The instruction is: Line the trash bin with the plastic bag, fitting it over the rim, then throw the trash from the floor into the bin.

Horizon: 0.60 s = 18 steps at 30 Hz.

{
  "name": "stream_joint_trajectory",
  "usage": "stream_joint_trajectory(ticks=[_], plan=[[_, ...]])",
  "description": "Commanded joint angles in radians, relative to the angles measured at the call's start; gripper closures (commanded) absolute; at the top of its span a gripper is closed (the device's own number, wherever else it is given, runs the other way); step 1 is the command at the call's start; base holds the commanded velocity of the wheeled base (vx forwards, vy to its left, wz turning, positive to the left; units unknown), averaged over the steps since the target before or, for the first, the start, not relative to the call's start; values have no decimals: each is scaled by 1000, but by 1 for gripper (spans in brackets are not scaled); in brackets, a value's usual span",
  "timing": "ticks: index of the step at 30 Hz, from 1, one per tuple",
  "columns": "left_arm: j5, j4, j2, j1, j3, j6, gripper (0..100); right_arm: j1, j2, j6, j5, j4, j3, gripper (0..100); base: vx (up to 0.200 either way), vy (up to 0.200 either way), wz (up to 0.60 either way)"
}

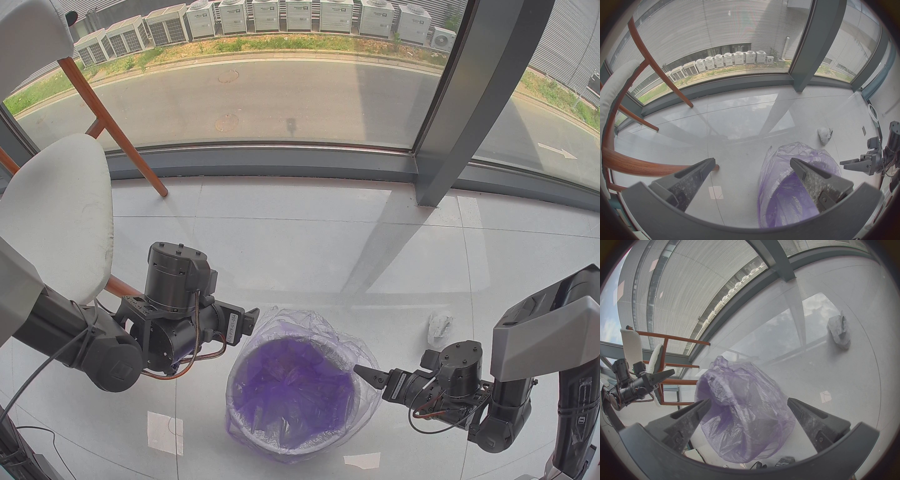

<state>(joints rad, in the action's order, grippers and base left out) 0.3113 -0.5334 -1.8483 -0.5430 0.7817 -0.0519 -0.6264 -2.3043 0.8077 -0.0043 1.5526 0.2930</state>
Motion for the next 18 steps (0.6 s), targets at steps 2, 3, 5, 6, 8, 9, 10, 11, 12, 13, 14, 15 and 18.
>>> stream_joint_trajectory(ticks=[2, 3, 5, 6, 8, 9, 10, 11, 12, 13, 14, 15, 18], plan=[[0, 0, 1, 0, -2, 0, 0, 13, 35, -10, 3, 8, -2, 0, 0, 0, 0], [0, 0, 3, 0, -4, 0, 0, 17, 37, -13, 3, 8, 0, 0, 0, 0, 0], [0, 0, 3, 0, -7, 0, 0, 30, 37, -31, 3, 8, 2, 0, 0, 0, 0], [0, 0, 4, 0, -7, 0, 0, 37, 37, -38, 3, 8, 0, 0, 0, 0, 0], [0, 0, 6, 0, -10, 0, 0, 51, 37, -45, 4, 8, -5, 0, 0, 0, 0], [0, 0, 9, 0, -10, 0, 0, 59, 37, -45, 4, 8, -5, 0, 0, 0, 0], [0, 0, 12, 0, -12, 0, 0, 68, 37, -47, 4, 8, -6, 0, 0, 0, 0], [0, 0, 12, 0, -12, -2, 0, 71, 39, -47, 4, 8, -6, 0, 0, 0, 0], [0, 0, 12, 0, -13, 0, 0, 74, 39, -47, 4, 8, -6, 0, 0, 0, 0], [0, 0, 12, 0, -13, 0, 0, 74, 39, -47, 4, 8, -6, 0, 0, 0, 0], [0, 0, 12, 0, -16, -2, 0, 74, 39, -47, 4, 8, -6, 0, 0, 0, 0], [0, 0, 12, 0, -16, 0, 0, 73, 37, -47, 4, 6, -6, 0, 0, 0, 0], [0, 0, 12, 0, -15, 0, 0, 70, 26, -48, 4, 6, -8, 0, 0, 0, 0]])
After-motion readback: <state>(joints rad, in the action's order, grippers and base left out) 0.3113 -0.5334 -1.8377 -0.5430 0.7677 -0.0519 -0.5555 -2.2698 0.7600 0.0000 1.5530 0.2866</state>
